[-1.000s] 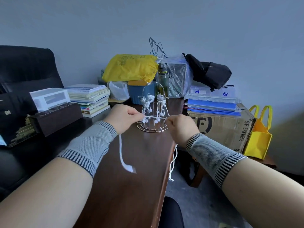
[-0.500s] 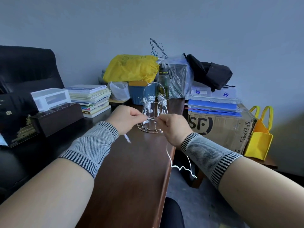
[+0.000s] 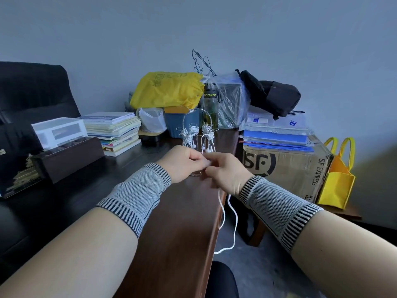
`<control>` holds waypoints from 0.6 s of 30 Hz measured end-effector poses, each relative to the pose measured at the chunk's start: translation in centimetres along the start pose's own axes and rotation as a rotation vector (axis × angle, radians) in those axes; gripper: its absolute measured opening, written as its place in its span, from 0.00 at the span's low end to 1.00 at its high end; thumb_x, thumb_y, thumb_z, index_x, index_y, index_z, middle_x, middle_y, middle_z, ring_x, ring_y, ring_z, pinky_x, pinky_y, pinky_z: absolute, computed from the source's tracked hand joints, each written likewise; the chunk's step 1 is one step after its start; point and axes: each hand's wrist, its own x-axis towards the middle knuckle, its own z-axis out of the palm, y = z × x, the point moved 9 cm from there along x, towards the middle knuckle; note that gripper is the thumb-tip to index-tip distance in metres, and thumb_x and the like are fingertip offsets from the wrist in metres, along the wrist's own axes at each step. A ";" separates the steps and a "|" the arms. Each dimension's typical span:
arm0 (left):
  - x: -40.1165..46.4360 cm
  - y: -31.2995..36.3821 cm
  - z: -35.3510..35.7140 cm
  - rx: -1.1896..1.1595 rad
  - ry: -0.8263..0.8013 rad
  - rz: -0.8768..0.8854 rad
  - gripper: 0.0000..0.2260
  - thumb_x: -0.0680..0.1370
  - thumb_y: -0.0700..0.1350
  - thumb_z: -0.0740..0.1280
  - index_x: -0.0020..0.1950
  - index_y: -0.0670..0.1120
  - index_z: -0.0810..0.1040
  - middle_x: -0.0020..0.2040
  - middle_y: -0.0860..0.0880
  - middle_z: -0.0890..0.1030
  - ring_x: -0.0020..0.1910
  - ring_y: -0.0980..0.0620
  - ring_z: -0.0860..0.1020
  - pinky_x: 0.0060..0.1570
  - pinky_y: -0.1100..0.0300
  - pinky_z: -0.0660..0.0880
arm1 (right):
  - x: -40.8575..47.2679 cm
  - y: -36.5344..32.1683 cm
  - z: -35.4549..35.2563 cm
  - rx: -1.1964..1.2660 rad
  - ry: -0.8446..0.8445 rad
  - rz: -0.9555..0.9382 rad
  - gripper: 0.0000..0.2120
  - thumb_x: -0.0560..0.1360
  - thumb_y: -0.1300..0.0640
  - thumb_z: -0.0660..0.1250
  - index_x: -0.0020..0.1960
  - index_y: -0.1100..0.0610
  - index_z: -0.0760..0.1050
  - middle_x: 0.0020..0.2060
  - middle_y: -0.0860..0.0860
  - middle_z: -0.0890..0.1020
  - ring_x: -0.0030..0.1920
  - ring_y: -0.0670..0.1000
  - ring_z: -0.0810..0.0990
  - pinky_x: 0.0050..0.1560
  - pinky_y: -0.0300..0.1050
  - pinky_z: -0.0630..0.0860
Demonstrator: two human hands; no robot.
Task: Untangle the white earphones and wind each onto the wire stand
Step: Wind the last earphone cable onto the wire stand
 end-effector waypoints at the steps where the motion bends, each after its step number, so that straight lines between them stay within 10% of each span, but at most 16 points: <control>1: 0.4 -0.2 0.0 -0.001 0.004 -0.008 0.12 0.76 0.52 0.71 0.39 0.45 0.85 0.32 0.46 0.79 0.31 0.57 0.74 0.36 0.63 0.70 | 0.2 0.2 -0.4 -0.025 0.028 0.015 0.13 0.75 0.66 0.60 0.54 0.57 0.79 0.31 0.51 0.80 0.24 0.45 0.73 0.28 0.39 0.73; 6: 2.8 -3.3 -2.0 -0.128 0.229 -0.141 0.06 0.76 0.49 0.69 0.47 0.49 0.84 0.41 0.48 0.84 0.43 0.50 0.81 0.44 0.55 0.78 | 0.9 1.9 -1.8 -0.067 0.070 0.056 0.13 0.74 0.63 0.60 0.40 0.59 0.82 0.26 0.54 0.75 0.22 0.45 0.68 0.26 0.36 0.67; 11: 5.7 -5.4 -0.6 -0.217 0.262 -0.252 0.14 0.76 0.47 0.69 0.61 0.48 0.80 0.36 0.52 0.80 0.31 0.55 0.75 0.32 0.63 0.71 | 2.4 3.8 -2.9 -0.040 0.119 0.087 0.18 0.74 0.60 0.60 0.28 0.53 0.78 0.26 0.56 0.71 0.29 0.53 0.67 0.34 0.44 0.67; 18: 9.3 -5.5 1.4 -0.245 0.269 -0.269 0.15 0.76 0.47 0.69 0.62 0.47 0.80 0.31 0.52 0.77 0.24 0.59 0.72 0.30 0.66 0.69 | 5.7 6.0 -5.2 -0.220 0.186 0.102 0.12 0.78 0.52 0.61 0.40 0.55 0.79 0.27 0.46 0.77 0.31 0.49 0.74 0.40 0.43 0.72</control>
